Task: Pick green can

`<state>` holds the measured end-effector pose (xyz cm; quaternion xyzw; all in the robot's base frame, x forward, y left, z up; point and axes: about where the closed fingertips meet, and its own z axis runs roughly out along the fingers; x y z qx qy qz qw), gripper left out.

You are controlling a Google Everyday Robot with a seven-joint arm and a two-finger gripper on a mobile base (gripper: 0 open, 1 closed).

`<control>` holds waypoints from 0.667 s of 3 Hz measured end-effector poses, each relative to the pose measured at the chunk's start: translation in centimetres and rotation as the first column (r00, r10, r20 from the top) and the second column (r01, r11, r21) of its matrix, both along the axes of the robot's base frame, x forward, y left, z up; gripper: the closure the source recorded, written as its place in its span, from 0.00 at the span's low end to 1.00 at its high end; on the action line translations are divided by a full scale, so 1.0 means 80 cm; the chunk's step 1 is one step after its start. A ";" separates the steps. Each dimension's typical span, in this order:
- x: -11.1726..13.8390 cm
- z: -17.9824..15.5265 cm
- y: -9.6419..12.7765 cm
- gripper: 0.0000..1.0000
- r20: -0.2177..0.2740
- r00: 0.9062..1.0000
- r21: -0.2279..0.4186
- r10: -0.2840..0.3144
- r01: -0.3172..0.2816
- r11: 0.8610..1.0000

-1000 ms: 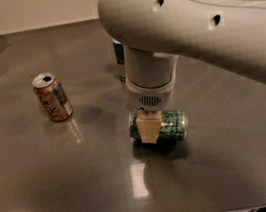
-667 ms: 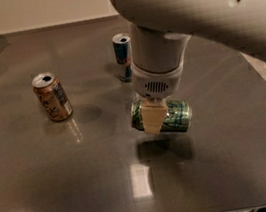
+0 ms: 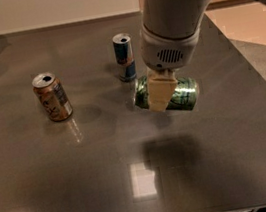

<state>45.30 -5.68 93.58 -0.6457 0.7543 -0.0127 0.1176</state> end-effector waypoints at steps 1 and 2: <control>0.007 0.022 -0.006 1.00 0.022 1.000 0.016 0.015 -0.015 1.000; 0.007 0.053 -0.015 1.00 0.066 0.997 0.053 0.042 -0.045 0.998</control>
Offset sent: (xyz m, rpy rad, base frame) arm 0.0084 -0.0196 0.0466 0.0290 -0.0484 0.0347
